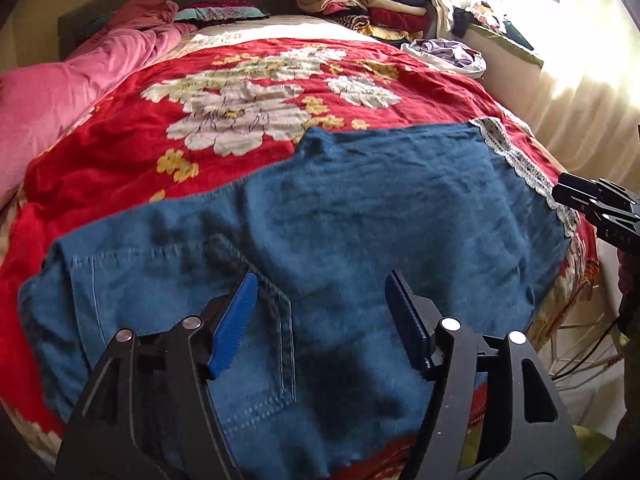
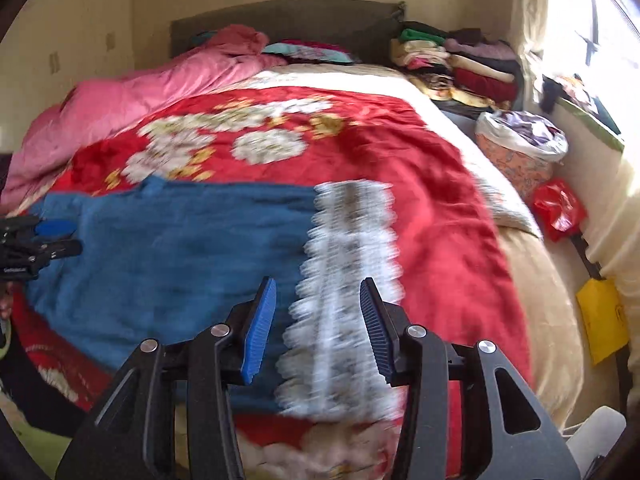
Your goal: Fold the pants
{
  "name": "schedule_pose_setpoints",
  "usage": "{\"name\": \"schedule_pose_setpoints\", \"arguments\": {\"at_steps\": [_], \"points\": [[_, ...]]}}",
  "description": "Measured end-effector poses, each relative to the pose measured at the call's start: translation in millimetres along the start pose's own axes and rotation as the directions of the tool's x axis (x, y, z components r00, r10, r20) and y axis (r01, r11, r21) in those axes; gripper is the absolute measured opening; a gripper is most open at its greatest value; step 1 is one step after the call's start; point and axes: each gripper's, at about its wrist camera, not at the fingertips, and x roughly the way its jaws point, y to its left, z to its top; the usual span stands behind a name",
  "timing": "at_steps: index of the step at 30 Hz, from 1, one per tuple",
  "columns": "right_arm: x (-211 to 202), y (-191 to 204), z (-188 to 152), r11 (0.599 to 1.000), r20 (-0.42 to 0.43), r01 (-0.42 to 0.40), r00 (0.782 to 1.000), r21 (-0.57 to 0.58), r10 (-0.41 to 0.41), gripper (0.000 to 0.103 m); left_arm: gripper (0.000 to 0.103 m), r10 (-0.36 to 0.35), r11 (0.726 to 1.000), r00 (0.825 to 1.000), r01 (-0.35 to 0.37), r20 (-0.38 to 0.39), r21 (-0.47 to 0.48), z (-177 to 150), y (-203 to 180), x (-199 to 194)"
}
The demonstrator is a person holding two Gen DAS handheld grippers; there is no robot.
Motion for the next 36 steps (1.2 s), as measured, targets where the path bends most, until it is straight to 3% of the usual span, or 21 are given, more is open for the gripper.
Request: {"name": "schedule_pose_setpoints", "arguments": {"at_steps": [2, 4, 8, 11, 13, 24, 36], "points": [[8, 24, -3, 0.998, -0.025, -0.057, 0.998, -0.033, 0.056, 0.042, 0.064, 0.04, 0.999, 0.997, -0.04, -0.06, 0.009, -11, 1, 7], [15, 40, -6, 0.997, -0.051, -0.052, 0.998, -0.063, 0.048, 0.042, 0.064, 0.057, 0.998, 0.996, -0.056, -0.071, 0.01, -16, 6, 8], [32, 35, -25, 0.987, -0.153, 0.098, 0.981, -0.13, -0.118, 0.05, 0.064, 0.053, 0.998, 0.996, -0.055, -0.067, -0.017, -20, 17, 5], [27, 10, -32, 0.996, -0.179, 0.088, 0.98, -0.024, -0.091, 0.048, 0.064, 0.035, 0.999, 0.997, -0.037, -0.064, -0.038, -22, 20, 4], [24, 2, -33, 0.998, -0.182, 0.07, 0.981, 0.004, -0.068, 0.043, 0.064, 0.032, 0.999, 0.998, -0.035, -0.063, -0.041, -21, 21, 4], [25, -2, -41, 0.997, -0.153, 0.053, 0.987, 0.049, -0.045, 0.043, 0.069, 0.018, 0.999, 0.998, -0.02, -0.063, -0.037, -22, 21, 7], [3, 2, -30, 0.996, -0.122, 0.012, 0.992, 0.089, -0.001, 0.052, 0.073, 0.012, 0.998, 0.999, -0.014, -0.034, -0.06, -20, 16, -13]]}}
